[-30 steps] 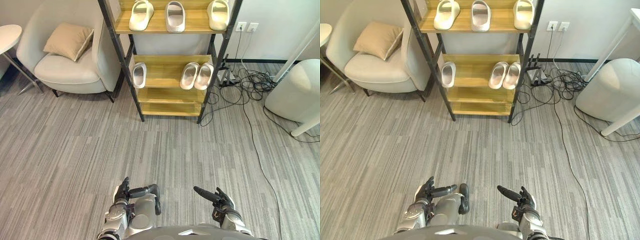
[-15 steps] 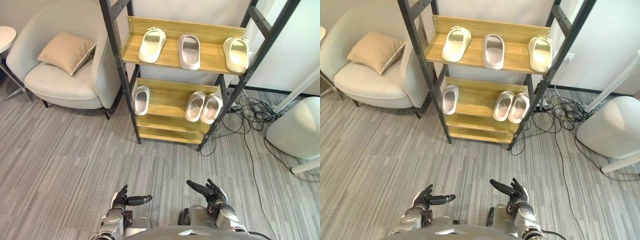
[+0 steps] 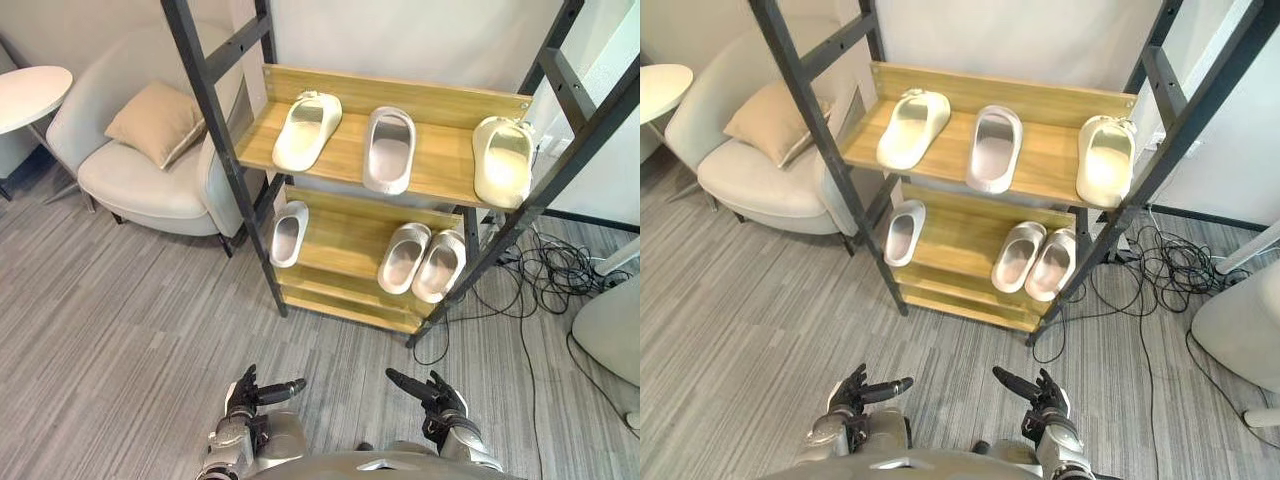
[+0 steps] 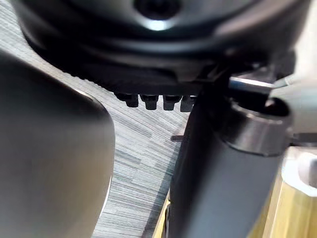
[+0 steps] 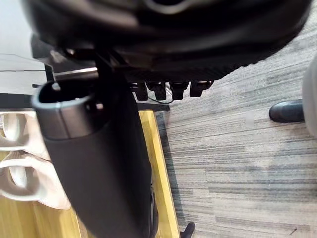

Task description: Organize the slippers on the shoe rack

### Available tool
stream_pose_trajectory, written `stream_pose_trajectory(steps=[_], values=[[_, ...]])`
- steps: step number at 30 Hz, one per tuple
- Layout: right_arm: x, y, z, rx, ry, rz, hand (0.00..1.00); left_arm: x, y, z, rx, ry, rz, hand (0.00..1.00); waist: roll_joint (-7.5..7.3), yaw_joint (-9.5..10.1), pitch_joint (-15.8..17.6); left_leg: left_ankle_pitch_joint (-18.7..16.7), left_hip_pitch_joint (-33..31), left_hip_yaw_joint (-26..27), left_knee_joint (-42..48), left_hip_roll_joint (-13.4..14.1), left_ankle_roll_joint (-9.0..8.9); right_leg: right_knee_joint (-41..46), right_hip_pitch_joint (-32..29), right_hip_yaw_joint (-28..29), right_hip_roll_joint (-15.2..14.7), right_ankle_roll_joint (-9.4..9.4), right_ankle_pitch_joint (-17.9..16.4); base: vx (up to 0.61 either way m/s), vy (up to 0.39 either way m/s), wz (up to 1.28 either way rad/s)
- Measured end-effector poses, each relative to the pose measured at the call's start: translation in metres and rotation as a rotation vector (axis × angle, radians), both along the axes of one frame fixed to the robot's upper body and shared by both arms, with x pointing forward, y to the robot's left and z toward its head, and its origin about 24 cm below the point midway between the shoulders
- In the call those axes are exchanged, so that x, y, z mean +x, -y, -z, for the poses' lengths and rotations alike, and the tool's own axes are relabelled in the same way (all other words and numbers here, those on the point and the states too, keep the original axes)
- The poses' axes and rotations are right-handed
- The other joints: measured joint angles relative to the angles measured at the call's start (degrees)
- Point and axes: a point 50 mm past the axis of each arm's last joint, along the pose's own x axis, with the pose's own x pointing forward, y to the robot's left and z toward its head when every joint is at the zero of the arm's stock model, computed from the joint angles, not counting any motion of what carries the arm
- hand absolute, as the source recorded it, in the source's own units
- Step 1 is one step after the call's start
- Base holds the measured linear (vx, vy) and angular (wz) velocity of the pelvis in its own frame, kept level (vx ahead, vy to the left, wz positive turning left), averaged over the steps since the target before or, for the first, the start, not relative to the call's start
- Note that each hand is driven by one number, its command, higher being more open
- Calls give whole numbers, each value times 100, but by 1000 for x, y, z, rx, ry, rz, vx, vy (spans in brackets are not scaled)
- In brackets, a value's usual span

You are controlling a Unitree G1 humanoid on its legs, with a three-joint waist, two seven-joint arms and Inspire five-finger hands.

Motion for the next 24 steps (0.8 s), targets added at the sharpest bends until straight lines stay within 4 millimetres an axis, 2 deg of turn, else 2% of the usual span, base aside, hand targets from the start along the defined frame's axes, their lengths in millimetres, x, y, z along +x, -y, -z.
stream_pose_trajectory(steps=[1, 2, 3, 4, 5, 7, 10, 12, 13, 16, 18, 19, 20, 21, 24], values=[[0, 0, 0, -1, -1, 1, 100, 1, 0, 0, 4, 1, 13, 100, -9, 0, 8, 211, -8, -92, -459, -104, 8, -13, 22, 37, -65, 80, -26, 330, 281, -34], [-2, 1, 1, -5, -8, 2, 100, 2, -1, 0, 12, -2, 24, 100, -38, 35, 18, 832, 172, -80, -846, -286, 171, -30, 103, 159, -187, 266, -108, 310, 273, -8], [-1, -3, 1, 0, -8, -14, 100, 4, -5, -1, 30, 0, 35, 100, -205, 10, -2, 894, 308, -42, -1077, -510, 248, -117, 118, 204, -366, 317, -85, 257, 209, 0], [-1, -5, 1, 2, -8, -19, 100, 5, -6, -2, 34, 2, 39, 100, -237, 5, -4, 891, 309, -39, -1078, -539, 258, -133, 125, 218, -398, 328, -75, 178, 162, 17], [-3, -11, 3, 16, -21, -35, 100, 7, -10, -3, 50, 3, 62, 100, -347, 41, 6, 824, 305, 6, -980, -644, 361, -195, 195, 256, -507, 367, -52, 128, 108, 4], [-4, -16, 3, 32, -26, -39, 100, 7, -10, -2, 51, -9, 63, 100, -375, 109, -14, 754, 470, 130, -992, -713, 446, -103, 246, 385, -625, 434, -12, 159, 150, -17], [-4, -18, 4, 40, -26, -50, 100, 5, -7, -1, 58, -20, 105, 100, -365, 116, -25, 737, 820, 216, -1267, -798, 468, 189, 234, 544, -721, 450, -12, 108, 124, -30], [-3, -17, 3, 34, -26, -62, 100, 4, -5, 0, 64, -29, 134, 100, -351, 106, -45, 725, 1035, 244, -1544, -843, 490, 586, 56, 639, -799, 516, -53, 48, 100, -27], [-2, -16, 3, 31, -28, -65, 100, 3, -5, 0, 67, -33, 145, 100, -357, 105, -48, 737, 1153, 272, -1722, -879, 536, 991, -149, 696, -837, 616, -116, 32, 93, -28], [-3, -9, 4, 9, -36, -73, 100, 0, -6, 2, 71, -44, 150, 100, -369, 47, -81, 820, 1418, 389, -2026, -963, 657, 1900, -574, 598, -1032, 656, -178, 38, 94, -21], [-3, -11, 4, 8, -41, -93, 100, -4, -8, 3, 76, -56, 145, 100, -375, -32, -120, 849, 1496, 388, -2111, -970, 678, 1720, -588, 414, -1055, 607, -443, 57, 37, 2], [-4, -13, 4, 9, -43, -102, 100, -5, -10, 3, 79, -60, 146, 100, -413, -40, -143, 852, 1498, 385, -2099, -982, 674, 1458, -601, 352, -1025, 605, -424, 16, -38, 1], [-5, -15, 5, 14, -47, -104, 100, -5, -12, 3, 86, -62, 148, 100, -490, -35, -178, 860, 1488, 370, -2093, -1048, 660, 1168, -638, 339, -1007, 581, -220, 32, -85, 9], [-9, -14, 6, 13, -61, -101, 100, -7, -13, 4, 87, -71, 150, 100, -543, -53, -243, 871, 1476, 255, -2108, -1118, 641, 886, -510, 284, -1006, 613, -246, 32, -90, 9], [-10, -6, 7, -5, -73, -96, 100, -8, -11, 5, 78, -75, 138, 100, -425, -68, -270, 985, 1383, 212, -2195, -1089, 559, 284, -327, 277, -886, 639, -101, -16, -131, 8]])
